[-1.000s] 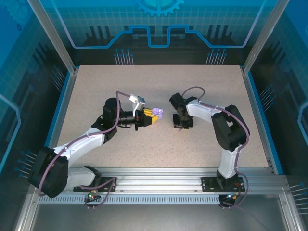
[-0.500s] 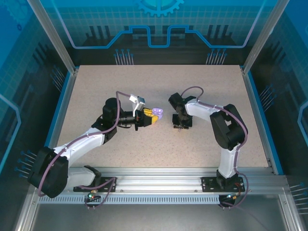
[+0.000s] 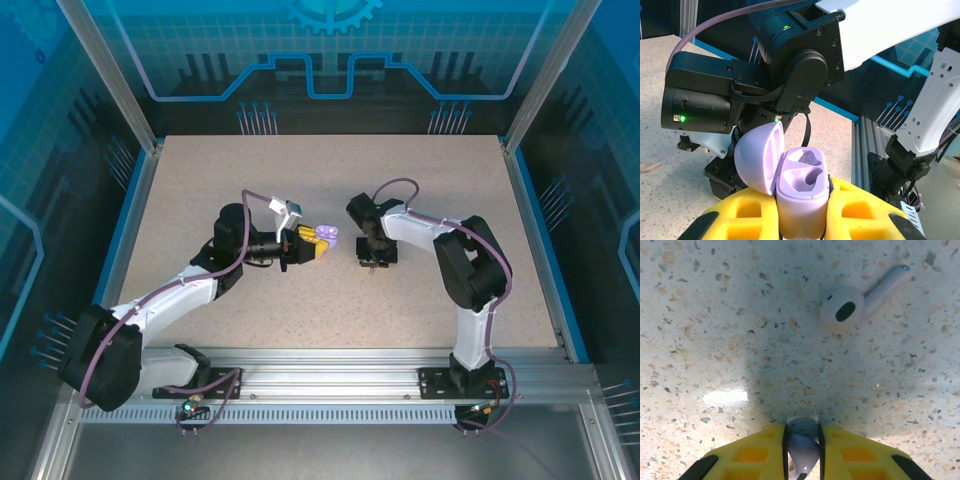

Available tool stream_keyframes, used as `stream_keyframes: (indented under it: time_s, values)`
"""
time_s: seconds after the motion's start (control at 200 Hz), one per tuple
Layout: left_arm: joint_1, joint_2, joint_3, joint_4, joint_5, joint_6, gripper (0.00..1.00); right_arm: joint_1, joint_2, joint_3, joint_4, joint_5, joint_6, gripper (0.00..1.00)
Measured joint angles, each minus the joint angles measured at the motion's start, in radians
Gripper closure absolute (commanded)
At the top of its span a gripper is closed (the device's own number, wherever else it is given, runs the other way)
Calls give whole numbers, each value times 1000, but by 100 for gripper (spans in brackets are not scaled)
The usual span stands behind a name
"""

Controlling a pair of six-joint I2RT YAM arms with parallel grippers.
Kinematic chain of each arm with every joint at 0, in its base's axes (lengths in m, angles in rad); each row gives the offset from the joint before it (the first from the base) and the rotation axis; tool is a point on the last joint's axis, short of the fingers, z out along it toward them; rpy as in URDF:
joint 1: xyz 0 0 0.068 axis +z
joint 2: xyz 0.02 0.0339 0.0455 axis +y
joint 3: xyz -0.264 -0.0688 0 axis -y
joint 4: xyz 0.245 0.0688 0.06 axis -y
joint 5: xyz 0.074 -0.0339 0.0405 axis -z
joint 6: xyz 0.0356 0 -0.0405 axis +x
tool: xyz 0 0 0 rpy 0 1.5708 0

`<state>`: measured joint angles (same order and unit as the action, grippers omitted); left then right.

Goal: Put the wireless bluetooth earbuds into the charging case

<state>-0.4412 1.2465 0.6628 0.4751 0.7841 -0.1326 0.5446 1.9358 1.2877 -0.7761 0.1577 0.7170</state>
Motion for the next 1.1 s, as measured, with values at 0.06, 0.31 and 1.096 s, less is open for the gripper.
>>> stream_keyframes:
  time_s: [0.06, 0.31, 1.096]
  values:
    - [0, 0, 0, 0, -5, 0, 91, 0, -11, -12, 10, 0, 0, 79]
    - [0, 35, 0, -9, -41, -20, 90, -12, -111, -92, 45, -1, 0, 81]
    - [0, 188, 0, -29, -135, -99, 91, -42, -127, -149, 116, -76, -12, 81]
